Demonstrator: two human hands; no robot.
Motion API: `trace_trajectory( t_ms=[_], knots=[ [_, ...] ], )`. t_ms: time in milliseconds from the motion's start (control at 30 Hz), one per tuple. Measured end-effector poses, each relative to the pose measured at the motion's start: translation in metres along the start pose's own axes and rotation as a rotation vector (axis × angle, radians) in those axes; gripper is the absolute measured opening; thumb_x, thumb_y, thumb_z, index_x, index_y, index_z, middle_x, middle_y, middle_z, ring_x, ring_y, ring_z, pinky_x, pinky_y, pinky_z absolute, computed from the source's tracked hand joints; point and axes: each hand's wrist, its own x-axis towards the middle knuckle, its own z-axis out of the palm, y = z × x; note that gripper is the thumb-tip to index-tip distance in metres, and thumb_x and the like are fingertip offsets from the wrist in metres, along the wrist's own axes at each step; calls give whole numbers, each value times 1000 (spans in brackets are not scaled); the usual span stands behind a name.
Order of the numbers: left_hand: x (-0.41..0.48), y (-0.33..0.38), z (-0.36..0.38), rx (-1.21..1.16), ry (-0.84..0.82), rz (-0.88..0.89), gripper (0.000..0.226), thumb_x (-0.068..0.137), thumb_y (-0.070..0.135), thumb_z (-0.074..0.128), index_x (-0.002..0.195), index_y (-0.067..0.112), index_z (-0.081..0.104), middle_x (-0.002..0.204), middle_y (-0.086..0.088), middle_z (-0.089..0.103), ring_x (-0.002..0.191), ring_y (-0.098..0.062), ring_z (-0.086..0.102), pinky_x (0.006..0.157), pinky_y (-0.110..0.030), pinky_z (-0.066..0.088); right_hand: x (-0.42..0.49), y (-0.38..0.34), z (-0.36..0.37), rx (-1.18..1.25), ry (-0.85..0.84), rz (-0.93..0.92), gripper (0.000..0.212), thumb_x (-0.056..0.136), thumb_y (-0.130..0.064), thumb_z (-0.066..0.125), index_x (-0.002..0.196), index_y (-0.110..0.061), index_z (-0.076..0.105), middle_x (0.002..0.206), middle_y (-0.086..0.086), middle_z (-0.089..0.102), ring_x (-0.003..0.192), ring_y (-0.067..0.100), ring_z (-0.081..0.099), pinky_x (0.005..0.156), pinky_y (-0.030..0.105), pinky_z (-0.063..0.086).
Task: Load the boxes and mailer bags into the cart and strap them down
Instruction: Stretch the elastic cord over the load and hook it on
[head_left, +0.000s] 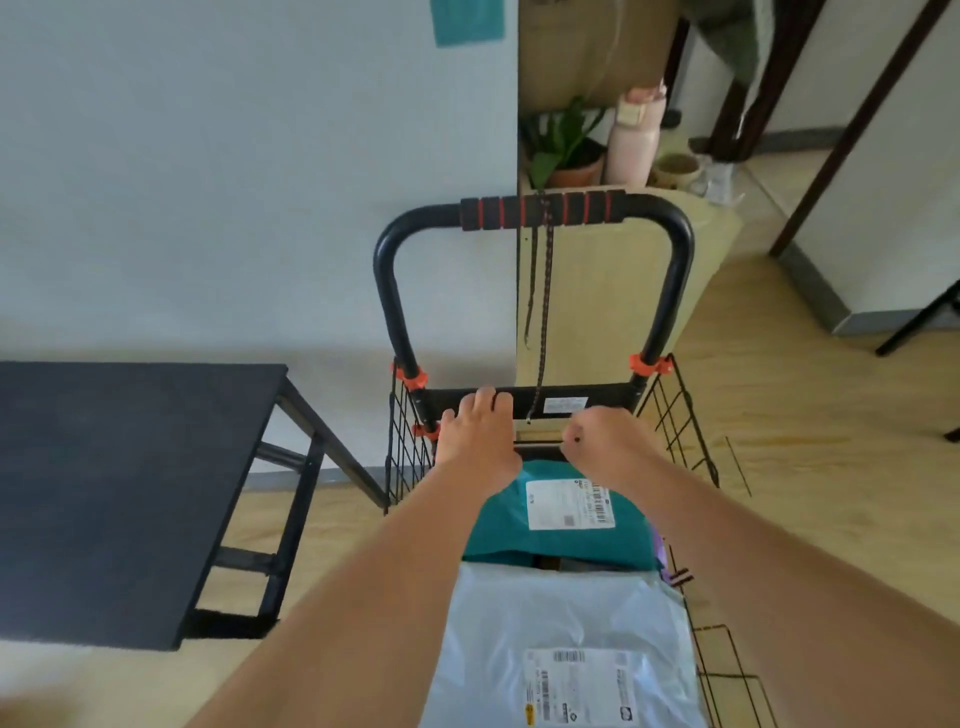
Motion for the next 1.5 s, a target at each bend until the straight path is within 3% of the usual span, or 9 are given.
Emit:
trace_trajectory(
  t_ms=[300, 567, 667, 833, 967, 1067, 1200, 1367, 1500],
  knots=[
    [80, 24, -89, -14, 208, 34, 69, 85, 19, 64, 145, 14, 31, 146, -6, 35, 132, -25, 37, 105, -41, 37, 59, -32, -88, 236, 190, -60, 1, 95, -24, 58, 94, -23, 58, 98, 0, 65, 77, 11, 57, 63, 25, 49],
    [145, 30, -122, -46, 358, 94, 79, 84, 13, 65, 150, 13, 23, 156, -3, 24, 143, -24, 23, 112, -40, 31, 112, -43, -126, 674, 219, 41, 59, 92, -8, 58, 147, -13, 38, 135, 8, 53, 111, 26, 60, 89, 36, 52],
    [154, 25, -120, -18, 435, 93, 76, 81, 5, 61, 148, 13, 27, 153, -1, 31, 138, -23, 26, 105, -36, 37, 121, -51, -130, 836, 145, 103, 57, 95, -1, 51, 148, -12, 33, 113, 7, 55, 95, 24, 67, 89, 40, 57],
    [156, 18, -113, -111, 485, 113, 77, 79, 1, 65, 147, 15, 32, 149, 3, 36, 138, -19, 25, 104, -31, 38, 126, -66, -128, 1311, -6, 192, 48, 101, 5, 35, 145, -13, 40, 123, 5, 55, 72, 16, 61, 92, 41, 55],
    [155, 13, -114, -149, 467, 118, 79, 80, -5, 59, 150, 16, 29, 151, 4, 34, 140, -18, 22, 108, -32, 37, 125, -64, -120, 1239, 20, 81, 36, 96, 3, 49, 129, -10, 57, 117, 9, 63, 100, 24, 66, 95, 41, 54],
    [150, 14, -116, -177, 434, 122, 91, 78, -10, 56, 154, 23, 19, 153, 5, 32, 139, -20, 23, 101, -33, 39, 118, -60, -121, 1133, 158, 43, 11, 96, -10, 57, 97, -15, 66, 83, 3, 66, 75, 17, 64, 86, 36, 58],
    [137, 20, -117, -193, 332, 119, 97, 79, -13, 50, 154, 37, 11, 156, -1, 24, 138, -25, 25, 99, -37, 40, 105, -54, -129, 969, 331, -53, 5, 93, -22, 64, 90, -26, 63, 79, -6, 64, 73, 11, 62, 76, 29, 56],
    [119, 28, -129, -378, 434, 87, 63, 91, 0, 54, 142, 34, 41, 146, 0, 36, 133, -22, 32, 99, -34, 41, 77, -48, -144, 873, 457, -147, 6, 87, -23, 69, 89, -19, 72, 78, -8, 68, 66, -1, 56, 57, 10, 42],
    [97, 37, -150, -392, 470, 166, 55, 95, 8, 53, 142, 34, 41, 145, 1, 38, 131, -21, 38, 96, -32, 43, 51, -49, -156, 839, 476, -225, 9, 88, -23, 68, 94, -19, 72, 88, -5, 71, 76, 0, 59, 65, 14, 44]
  ],
)
